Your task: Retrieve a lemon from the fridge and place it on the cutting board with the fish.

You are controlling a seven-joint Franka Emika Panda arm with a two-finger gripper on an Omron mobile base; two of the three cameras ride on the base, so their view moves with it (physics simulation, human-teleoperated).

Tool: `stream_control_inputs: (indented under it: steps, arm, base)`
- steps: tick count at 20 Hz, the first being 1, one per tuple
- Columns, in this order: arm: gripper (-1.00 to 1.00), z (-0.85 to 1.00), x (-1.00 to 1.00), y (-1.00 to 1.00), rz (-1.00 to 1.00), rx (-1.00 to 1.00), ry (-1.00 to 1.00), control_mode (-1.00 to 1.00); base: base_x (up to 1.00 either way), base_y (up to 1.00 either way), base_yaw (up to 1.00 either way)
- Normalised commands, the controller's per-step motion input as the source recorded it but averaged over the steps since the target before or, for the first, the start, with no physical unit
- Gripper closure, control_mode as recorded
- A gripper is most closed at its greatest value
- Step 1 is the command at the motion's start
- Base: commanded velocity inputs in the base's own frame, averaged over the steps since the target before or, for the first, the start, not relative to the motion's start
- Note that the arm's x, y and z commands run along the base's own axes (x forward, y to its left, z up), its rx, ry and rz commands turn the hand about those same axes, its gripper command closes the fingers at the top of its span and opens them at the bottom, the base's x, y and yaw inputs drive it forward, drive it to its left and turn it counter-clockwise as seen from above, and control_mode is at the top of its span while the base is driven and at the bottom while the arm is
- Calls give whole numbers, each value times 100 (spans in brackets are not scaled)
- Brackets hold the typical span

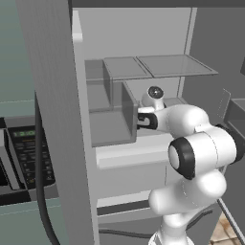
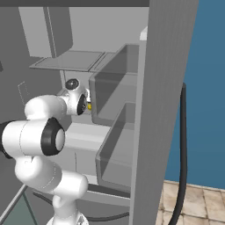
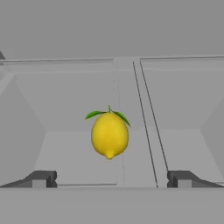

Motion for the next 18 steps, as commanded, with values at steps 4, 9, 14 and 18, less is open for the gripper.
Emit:
stream_control_inputs:
  steps: [4,9,14,18]
  arm:
    - [-100,-14,18,0,0,0,2,-100]
    - [-100,-16,19,0,0,0,0,-100]
    - [-100,-13,16,0,0,0,0,-100]
    - [-100,-13,18,0,0,0,0,-100]
  base:
    - [0,0,0]
    - [0,0,0]
    - [0,0,0]
    - [0,0,0]
